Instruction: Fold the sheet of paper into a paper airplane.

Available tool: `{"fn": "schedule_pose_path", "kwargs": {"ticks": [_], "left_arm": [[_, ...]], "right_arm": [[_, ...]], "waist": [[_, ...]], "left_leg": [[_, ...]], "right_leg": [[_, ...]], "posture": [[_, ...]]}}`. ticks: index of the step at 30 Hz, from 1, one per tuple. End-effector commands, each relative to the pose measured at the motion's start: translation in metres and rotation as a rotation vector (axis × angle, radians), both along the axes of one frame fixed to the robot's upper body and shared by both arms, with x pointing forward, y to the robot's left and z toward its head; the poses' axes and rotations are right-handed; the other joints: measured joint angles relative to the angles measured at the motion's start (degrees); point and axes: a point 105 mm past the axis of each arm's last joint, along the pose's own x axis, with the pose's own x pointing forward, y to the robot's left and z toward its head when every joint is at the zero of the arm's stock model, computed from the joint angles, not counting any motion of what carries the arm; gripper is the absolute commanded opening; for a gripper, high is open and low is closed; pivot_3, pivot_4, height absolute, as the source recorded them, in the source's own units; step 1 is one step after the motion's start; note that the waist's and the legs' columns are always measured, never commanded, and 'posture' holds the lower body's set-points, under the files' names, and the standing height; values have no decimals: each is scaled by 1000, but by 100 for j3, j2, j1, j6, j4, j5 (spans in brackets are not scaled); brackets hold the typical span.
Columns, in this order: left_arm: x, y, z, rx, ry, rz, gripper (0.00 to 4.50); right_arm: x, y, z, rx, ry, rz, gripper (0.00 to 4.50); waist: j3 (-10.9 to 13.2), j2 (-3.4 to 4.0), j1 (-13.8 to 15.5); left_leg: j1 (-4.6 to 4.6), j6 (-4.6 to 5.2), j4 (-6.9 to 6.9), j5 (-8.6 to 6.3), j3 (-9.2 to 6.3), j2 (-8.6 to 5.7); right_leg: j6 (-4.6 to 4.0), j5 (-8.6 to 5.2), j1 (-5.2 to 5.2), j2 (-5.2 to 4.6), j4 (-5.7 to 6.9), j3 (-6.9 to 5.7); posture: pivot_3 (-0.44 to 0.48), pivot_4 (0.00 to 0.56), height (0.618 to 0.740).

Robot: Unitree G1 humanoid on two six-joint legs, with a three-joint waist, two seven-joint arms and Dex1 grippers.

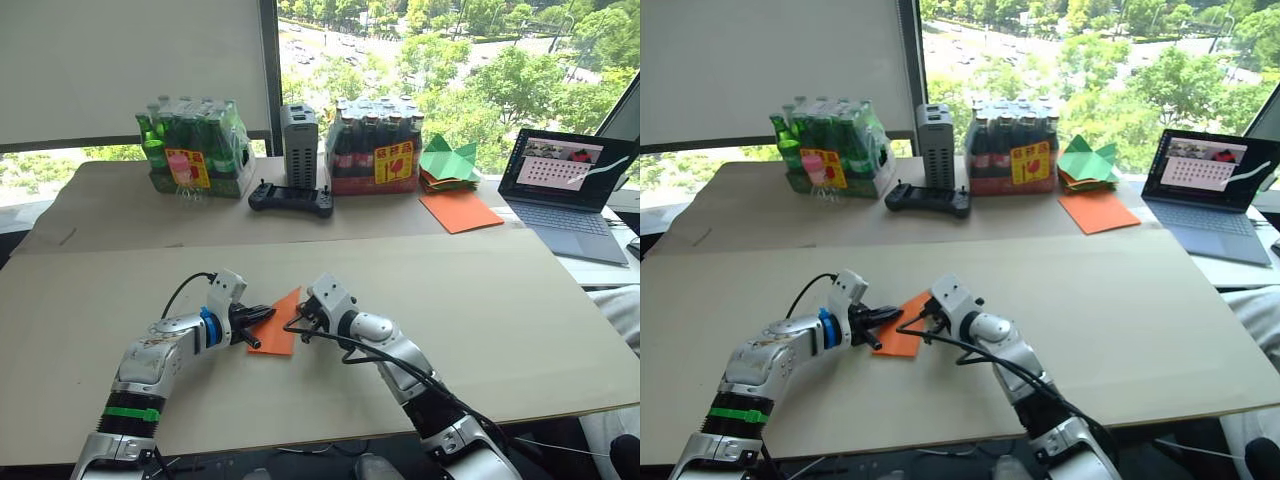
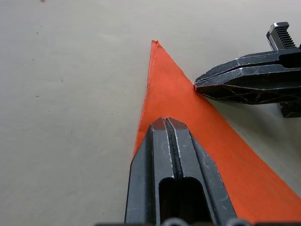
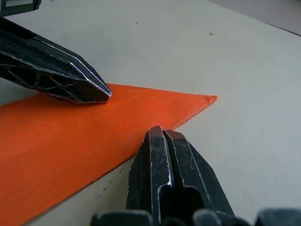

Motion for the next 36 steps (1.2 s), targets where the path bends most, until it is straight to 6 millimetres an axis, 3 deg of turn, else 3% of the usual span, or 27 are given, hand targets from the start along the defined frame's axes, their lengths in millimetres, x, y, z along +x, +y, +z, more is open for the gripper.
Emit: {"fn": "schedule_pose_path", "kwargs": {"ticks": [1, 12, 21, 36], "left_arm": [[-1, 5, -4, 16, 16, 17, 0], [-2, 3, -4, 14, 16, 13, 0], [-3, 3, -4, 14, 18, 15, 0], [-3, 4, -4, 15, 19, 17, 0]], "right_arm": [[-2, 8, 12, 31, -59, 22, 22], [-5, 2, -5, -16, -30, 21, 22], [-25, 3, -28, -75, 81, 112, 22], [-46, 1, -35, -85, 168, 192, 22]], "waist": [[0, 0, 13], [1, 0, 34], [0, 0, 30], [0, 0, 33]], "left_leg": [[-2, 0, 0, 0, 1, -1], [-11, 0, -1, 0, 1, -4], [-9, 0, -1, 0, 1, -4], [-5, 0, -2, 0, 2, -4]], "right_leg": [[0, 0, -2, -1, -1, 0], [-1, 0, -7, -5, -5, 0], [0, 0, -5, -5, -5, 0], [0, -1, -2, -4, -5, 0]], "posture": [[0, 150, 740], [0, 150, 740], [0, 150, 740], [0, 150, 740]]}}
